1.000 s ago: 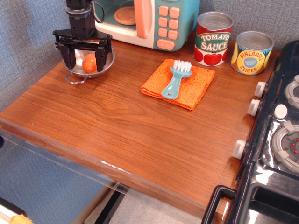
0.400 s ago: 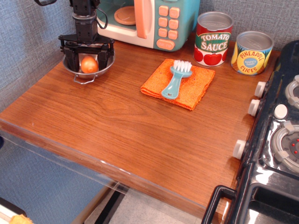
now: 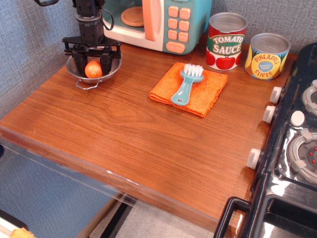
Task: Move pepper to the front far right table
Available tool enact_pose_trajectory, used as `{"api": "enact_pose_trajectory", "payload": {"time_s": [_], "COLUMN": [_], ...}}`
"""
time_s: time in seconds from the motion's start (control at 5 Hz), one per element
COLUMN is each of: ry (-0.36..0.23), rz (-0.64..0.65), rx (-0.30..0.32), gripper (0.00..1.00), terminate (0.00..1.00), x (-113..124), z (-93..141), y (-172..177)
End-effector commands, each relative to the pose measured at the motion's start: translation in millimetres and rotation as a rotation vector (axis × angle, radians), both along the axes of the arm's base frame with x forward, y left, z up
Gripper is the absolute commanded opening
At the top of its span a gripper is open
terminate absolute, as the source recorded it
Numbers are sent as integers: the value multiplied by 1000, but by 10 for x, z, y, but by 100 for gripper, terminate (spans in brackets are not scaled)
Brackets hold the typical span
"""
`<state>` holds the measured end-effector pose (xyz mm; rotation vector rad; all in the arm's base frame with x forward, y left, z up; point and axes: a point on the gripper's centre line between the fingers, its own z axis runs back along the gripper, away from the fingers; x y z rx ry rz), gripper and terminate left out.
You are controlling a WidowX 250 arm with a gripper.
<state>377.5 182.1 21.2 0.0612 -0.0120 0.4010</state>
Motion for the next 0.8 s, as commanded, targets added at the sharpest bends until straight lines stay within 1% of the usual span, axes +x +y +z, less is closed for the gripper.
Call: {"api": "enact_pose_trajectory", "payload": {"time_s": [0.0, 0.2, 0.4, 0.6], "ry": [-269, -225, -161, -147], "rz": [-259, -421, -544, -592], "rx": [132, 76, 33, -23], "gripper": [0, 0, 0, 0], "terminate": [0, 0, 0, 0], "x": [-8, -181, -349, -476], "z": [1030, 779, 525, 359], "y": [-773, -1238, -1706, -2193]}}
